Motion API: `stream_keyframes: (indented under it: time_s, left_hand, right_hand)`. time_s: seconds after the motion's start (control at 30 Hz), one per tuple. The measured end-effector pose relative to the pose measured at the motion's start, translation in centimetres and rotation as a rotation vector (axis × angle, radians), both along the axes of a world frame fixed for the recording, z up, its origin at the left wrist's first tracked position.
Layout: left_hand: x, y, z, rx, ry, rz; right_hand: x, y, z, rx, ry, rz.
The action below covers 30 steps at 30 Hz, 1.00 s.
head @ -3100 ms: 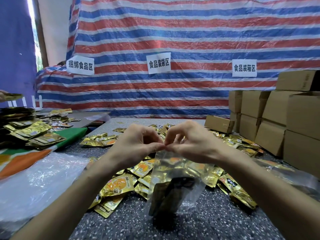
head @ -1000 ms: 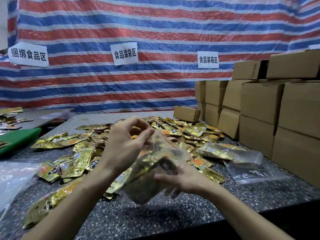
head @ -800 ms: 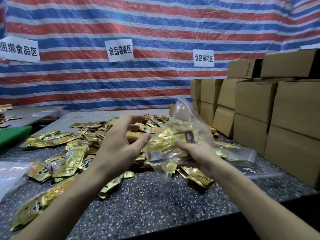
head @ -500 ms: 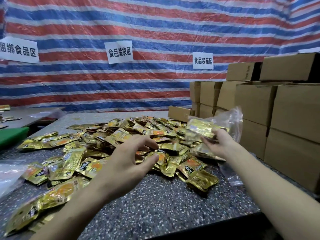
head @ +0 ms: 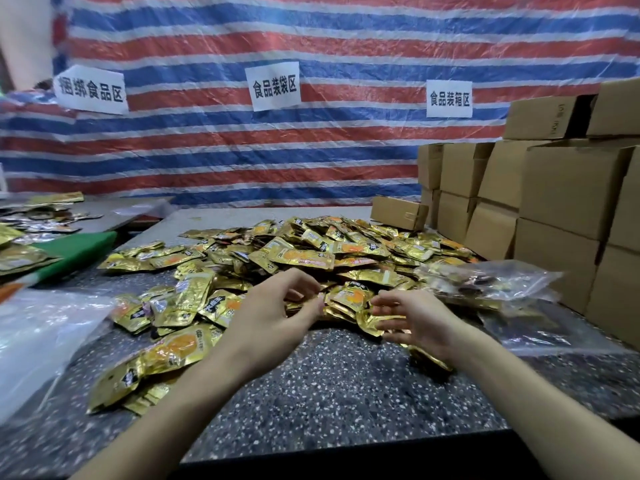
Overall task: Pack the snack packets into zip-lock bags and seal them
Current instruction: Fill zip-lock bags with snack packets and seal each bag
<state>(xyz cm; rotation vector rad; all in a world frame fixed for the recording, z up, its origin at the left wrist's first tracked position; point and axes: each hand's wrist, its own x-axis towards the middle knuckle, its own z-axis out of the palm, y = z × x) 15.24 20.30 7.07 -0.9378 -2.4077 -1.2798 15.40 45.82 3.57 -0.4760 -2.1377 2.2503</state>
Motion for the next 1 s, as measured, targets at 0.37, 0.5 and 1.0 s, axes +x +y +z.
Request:
stream_keyframes:
  time_s: [0.37, 0.5, 1.0]
  left_hand:
    - [-6.6, -17.5, -2.7, -0.304, -0.043, 0.844]
    - [-8.2, -22.1, -5.0, -0.625, -0.215, 1.046]
    - [-8.9, -22.6, -3.8, -0.676, 0.007, 1.124]
  right_hand:
    - [0.8, -7.4, -6.4, 0.715, 0.216, 0.133]
    - [1.1, -7.7, -7.5, 0.935, 0.288, 0.157]
    - [1.2, -7.4, -7.7, 0.878, 0.319, 0.150]
